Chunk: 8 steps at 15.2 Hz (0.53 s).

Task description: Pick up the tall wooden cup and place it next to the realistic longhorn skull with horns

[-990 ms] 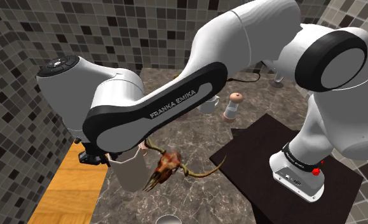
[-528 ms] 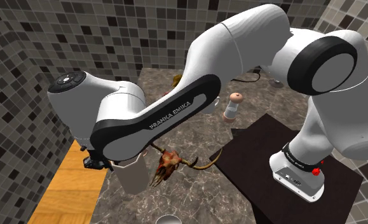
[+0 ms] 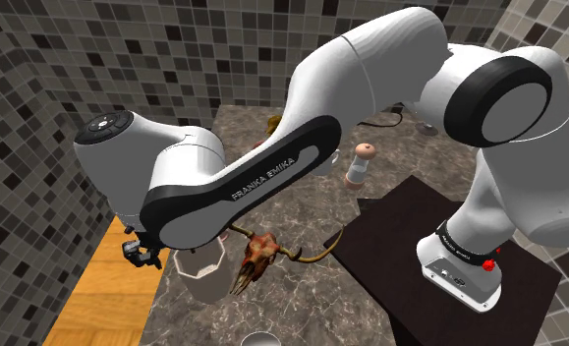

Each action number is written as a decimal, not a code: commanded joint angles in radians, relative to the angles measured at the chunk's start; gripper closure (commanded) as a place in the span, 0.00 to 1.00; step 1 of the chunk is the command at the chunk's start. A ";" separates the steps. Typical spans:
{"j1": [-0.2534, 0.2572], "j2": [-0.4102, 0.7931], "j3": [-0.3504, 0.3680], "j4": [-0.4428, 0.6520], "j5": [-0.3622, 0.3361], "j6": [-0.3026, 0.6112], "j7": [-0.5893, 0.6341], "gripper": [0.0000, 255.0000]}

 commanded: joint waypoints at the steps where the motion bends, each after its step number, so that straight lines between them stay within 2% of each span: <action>1: 0.000 0.000 0.000 0.000 0.000 0.000 0.000 0.00; 4: 0.000 -0.001 0.000 -0.001 0.000 0.001 0.000 0.00; 8: -0.003 -0.048 0.010 0.052 0.014 -0.098 -0.009 0.00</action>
